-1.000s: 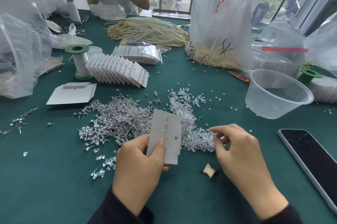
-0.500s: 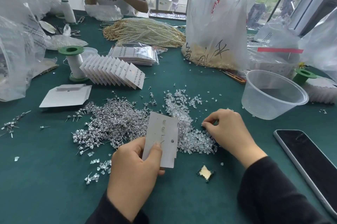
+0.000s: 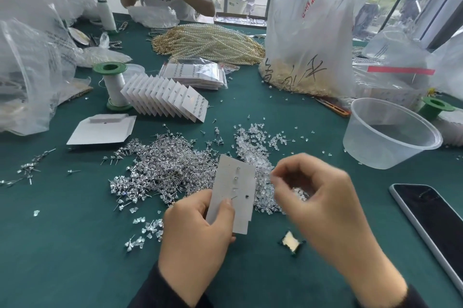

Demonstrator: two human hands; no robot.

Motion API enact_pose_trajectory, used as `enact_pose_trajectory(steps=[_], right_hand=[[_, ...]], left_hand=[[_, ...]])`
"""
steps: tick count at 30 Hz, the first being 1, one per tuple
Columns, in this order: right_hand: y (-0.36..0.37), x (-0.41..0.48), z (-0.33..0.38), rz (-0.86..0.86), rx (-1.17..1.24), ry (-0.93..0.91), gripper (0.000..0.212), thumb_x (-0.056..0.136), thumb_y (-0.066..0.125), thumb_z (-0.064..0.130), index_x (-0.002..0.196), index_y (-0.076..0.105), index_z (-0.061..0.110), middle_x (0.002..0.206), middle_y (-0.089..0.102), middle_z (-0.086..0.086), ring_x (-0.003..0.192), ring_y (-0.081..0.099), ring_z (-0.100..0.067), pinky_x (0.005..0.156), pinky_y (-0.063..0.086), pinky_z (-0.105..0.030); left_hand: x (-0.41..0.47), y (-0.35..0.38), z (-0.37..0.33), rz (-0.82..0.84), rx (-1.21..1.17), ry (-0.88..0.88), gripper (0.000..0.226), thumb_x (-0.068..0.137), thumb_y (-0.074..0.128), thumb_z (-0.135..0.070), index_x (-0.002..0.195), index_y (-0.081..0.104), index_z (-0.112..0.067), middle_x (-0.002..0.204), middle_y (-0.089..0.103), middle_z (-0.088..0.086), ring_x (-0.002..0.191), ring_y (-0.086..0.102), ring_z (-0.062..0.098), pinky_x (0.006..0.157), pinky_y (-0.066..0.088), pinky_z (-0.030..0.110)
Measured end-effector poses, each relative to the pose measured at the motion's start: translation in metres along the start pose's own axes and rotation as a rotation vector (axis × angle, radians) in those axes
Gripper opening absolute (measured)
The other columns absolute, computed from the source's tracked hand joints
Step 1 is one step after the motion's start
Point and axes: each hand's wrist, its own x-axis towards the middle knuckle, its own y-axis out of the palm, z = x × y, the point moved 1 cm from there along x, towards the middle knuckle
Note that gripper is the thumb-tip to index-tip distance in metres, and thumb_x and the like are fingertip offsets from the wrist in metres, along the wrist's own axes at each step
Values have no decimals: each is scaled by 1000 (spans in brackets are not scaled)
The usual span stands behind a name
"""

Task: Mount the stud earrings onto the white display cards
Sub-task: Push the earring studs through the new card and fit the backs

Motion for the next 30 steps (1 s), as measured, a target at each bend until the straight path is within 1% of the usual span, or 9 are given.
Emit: enact_pose_trajectory(steps=[2, 4, 9, 13, 17, 20, 21, 24, 30], right_hand=[[13, -16, 12, 22, -23, -124, 8, 72, 63, 11, 71, 61, 18, 71, 61, 9, 64, 59, -10, 61, 48, -22], [24, -23, 12, 27, -72, -147, 7, 72, 64, 8, 71, 61, 14, 73, 60, 6, 64, 56, -8, 61, 47, -21], [34, -24, 6, 7, -84, -123, 5, 73, 63, 10, 70, 62, 13, 74, 59, 7, 65, 55, -6, 61, 46, -19], [36, -25, 5, -31, -79, -110, 5, 72, 62, 8, 70, 62, 13, 73, 59, 6, 65, 56, -7, 60, 46, -20], [36, -24, 4, -16, -80, -105, 5, 71, 63, 10, 70, 63, 14, 72, 60, 7, 65, 56, -8, 60, 46, -21], [37, -25, 4, -21, -57, -89, 6, 72, 63, 10, 70, 63, 15, 73, 60, 8, 66, 57, -7, 61, 46, -19], [37, -25, 3, -26, -41, -81, 6, 71, 64, 10, 70, 63, 15, 73, 60, 8, 67, 58, -7, 61, 46, -17], [37, -25, 3, -33, -1, -60, 5, 72, 64, 9, 70, 63, 14, 74, 61, 9, 69, 59, -5, 62, 46, -14], [38, -25, 2, -24, -3, -49, 5, 72, 63, 10, 71, 64, 15, 74, 61, 9, 69, 59, -5, 63, 48, -15]], left_hand=[[-1, 0, -1, -12, 41, 40, 27, 77, 59, -29, 63, 65, -5, 54, 65, 8, 46, 63, 19, 45, 52, 31], [-3, -1, -3, -27, 71, 81, 29, 70, 54, -33, 61, 63, -6, 52, 63, 7, 47, 62, 21, 49, 53, 36], [-4, -1, -6, -38, 113, 145, 36, 67, 52, -41, 58, 62, -7, 52, 61, 3, 45, 57, 20, 44, 49, 31], [-5, 0, -7, -57, 115, 161, 19, 68, 55, -32, 58, 60, -16, 51, 62, -10, 41, 56, 11, 40, 46, 30], [-6, 1, -7, -57, 129, 210, 11, 69, 55, -31, 67, 62, -24, 50, 61, -13, 39, 52, 7, 42, 45, 26], [-5, 1, -7, -64, 188, 256, 26, 70, 56, -26, 45, 51, -18, 43, 53, -15, 36, 43, 1, 37, 27, 7], [-5, 1, -7, -69, 199, 258, 30, 70, 56, -24, 42, 46, -20, 42, 51, -14, 35, 41, 0, 37, 24, 5], [-5, 1, -5, -80, 203, 249, 27, 70, 57, -25, 46, 53, -11, 43, 50, -5, 36, 40, 8, 36, 24, 9], [-5, 2, -2, -83, 249, 288, 28, 70, 57, -25, 48, 53, -8, 34, 35, -6, 36, 36, 6, 38, 21, 9]])
